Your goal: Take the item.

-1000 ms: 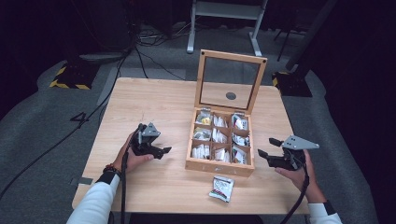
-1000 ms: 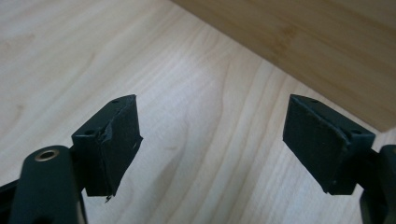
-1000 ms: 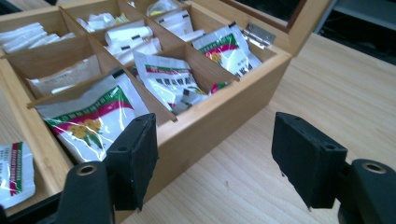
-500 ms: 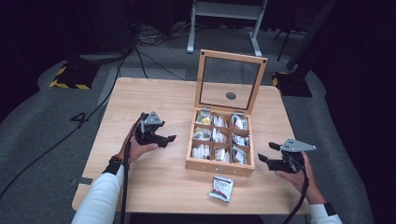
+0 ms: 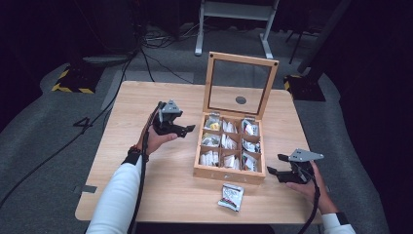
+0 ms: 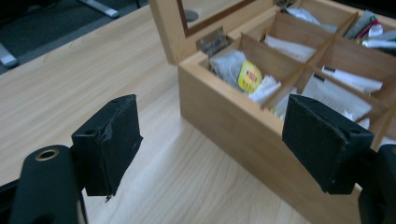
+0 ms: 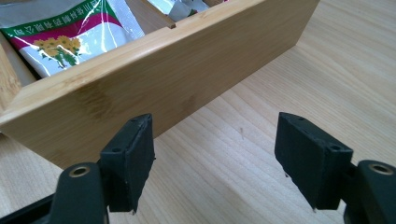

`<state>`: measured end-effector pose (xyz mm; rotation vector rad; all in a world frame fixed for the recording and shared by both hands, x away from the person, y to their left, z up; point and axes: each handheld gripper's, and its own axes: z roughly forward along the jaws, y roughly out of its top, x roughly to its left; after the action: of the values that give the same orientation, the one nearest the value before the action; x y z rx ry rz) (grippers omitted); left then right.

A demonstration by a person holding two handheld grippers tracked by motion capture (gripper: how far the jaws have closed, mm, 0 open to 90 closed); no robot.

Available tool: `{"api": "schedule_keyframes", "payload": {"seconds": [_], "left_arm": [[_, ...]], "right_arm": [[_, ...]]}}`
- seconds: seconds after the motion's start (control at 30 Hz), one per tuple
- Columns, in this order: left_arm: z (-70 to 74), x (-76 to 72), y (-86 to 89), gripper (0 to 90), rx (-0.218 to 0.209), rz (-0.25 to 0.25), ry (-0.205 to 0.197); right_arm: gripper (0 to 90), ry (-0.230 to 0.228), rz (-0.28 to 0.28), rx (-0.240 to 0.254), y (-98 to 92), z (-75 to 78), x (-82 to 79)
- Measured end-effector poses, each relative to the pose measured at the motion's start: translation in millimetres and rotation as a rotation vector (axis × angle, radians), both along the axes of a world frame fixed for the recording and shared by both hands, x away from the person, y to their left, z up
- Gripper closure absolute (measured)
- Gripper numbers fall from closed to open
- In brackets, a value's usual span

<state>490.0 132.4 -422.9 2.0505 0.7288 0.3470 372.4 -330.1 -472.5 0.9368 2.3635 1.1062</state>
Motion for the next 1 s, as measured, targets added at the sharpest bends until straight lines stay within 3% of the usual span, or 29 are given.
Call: {"api": "schedule_keyframes", "payload": {"seconds": [0.3,0.57,0.7,1.0], "left_arm": [[10.8,25.5,-25.1,19.2,0.018,-0.013,-0.001],[20.0,45.6,-46.6,19.5,-0.008,-0.014,0.0],[22.6,55.4,-58.3,19.2,0.011,-0.017,-0.004],[16.5,75.6,-65.8,19.1,0.01,0.047,0.021]], "right_arm": [[28.3,0.042,-0.015,-0.012,0.2,-19.8,4.3],[28.2,0.063,-0.007,-0.023,3.8,-28.0,5.6],[28.1,0.066,-0.003,-0.019,3.8,-29.7,5.6],[28.1,0.064,0.002,-0.011,2.6,-30.6,5.8]]}}
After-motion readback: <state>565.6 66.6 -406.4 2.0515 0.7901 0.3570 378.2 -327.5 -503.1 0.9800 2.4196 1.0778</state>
